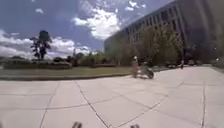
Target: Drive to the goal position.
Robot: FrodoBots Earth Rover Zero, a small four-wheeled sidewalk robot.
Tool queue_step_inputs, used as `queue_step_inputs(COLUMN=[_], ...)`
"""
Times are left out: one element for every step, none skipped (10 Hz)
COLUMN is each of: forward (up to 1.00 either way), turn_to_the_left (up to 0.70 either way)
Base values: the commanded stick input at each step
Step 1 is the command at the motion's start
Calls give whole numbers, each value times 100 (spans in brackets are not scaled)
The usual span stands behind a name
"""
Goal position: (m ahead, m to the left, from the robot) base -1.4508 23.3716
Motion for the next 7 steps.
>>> queue_step_inputs(forward=[70, 70, 70, 70, 70, 70, 70], turn_to_the_left=[35, 35, 35, 35, 35, 35, 35])
